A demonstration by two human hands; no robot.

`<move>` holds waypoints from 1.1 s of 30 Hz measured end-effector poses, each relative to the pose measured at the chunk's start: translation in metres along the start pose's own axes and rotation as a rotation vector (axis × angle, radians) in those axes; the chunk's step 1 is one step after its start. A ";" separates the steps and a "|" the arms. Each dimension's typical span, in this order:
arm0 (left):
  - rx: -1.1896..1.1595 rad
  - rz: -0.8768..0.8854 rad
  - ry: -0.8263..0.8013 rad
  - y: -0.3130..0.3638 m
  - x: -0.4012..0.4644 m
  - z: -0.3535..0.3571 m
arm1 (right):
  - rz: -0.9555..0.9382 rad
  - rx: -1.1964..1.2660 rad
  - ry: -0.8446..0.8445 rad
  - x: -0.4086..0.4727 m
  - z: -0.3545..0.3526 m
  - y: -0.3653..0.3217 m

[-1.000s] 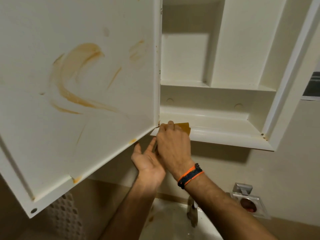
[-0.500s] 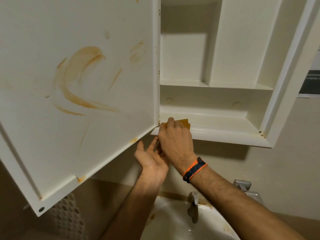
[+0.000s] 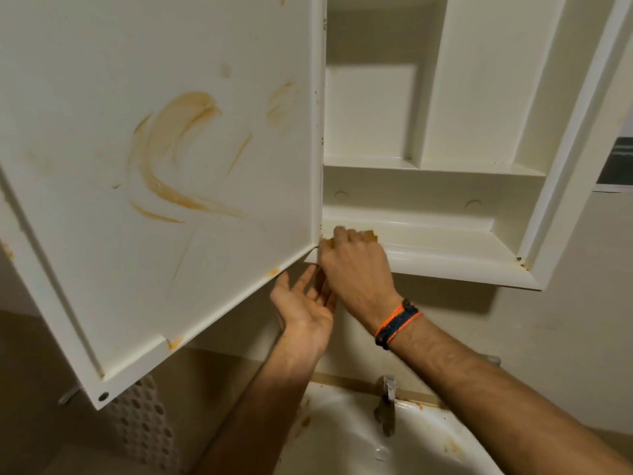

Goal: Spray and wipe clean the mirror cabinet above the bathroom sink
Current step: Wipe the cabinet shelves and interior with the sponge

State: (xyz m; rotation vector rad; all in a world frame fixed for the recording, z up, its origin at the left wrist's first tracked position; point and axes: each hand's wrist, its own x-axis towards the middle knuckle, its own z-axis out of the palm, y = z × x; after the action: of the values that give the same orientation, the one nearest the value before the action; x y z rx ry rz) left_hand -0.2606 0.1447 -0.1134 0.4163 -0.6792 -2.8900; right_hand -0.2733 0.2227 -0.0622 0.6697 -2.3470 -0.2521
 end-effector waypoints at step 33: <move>1.596 1.194 -0.124 -0.007 -0.015 -0.029 | 0.034 0.275 0.003 -0.028 0.027 0.011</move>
State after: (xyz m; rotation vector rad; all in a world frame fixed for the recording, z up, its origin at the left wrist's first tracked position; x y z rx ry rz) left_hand -0.2380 0.1415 -0.1382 -0.1020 -2.1124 -0.8540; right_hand -0.2777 0.2470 -0.0938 0.7580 -2.4105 0.0893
